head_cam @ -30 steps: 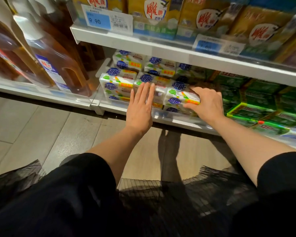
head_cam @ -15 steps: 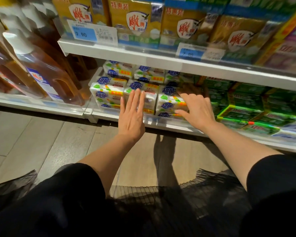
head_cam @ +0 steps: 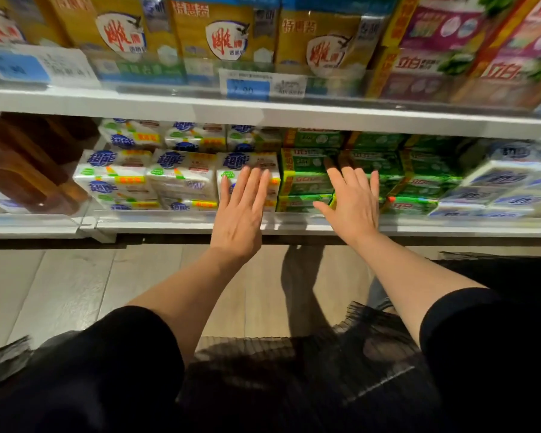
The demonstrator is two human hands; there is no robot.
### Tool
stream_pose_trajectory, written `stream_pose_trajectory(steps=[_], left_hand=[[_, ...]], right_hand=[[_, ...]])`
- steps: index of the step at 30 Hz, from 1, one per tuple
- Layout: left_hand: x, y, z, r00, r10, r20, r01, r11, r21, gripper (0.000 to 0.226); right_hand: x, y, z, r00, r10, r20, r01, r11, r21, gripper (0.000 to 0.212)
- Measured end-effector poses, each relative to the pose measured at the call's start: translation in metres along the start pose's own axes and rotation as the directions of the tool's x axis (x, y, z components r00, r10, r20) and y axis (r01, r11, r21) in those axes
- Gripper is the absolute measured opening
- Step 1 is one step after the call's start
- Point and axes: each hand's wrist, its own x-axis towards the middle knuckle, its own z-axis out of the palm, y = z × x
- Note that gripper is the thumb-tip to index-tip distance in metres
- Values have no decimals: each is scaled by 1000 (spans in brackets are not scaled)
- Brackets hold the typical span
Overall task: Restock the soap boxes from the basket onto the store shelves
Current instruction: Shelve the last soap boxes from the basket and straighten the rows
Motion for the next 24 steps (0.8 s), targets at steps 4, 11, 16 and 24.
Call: stream_pose_trajectory(steps=[4, 11, 16, 24], left_hand=[[6, 2, -2, 999, -17, 28, 16, 999, 44, 93], [13, 13, -2, 999, -23, -35, 23, 1000, -11, 88], [40, 36, -1, 967, 183, -177, -181, 983, 27, 73], [70, 75, -13, 999, 39, 2, -39, 994, -102, 57]], right_hand=[[-3, 4, 4, 999, 0, -38, 2, 998, 57, 57], [-5, 18, 7, 996, -48, -72, 58, 988, 141, 60], [-24, 44, 1, 946, 288, -151, -264, 951, 159, 77], [-29, 75, -1, 947, 306, -97, -290, 946, 146, 77]])
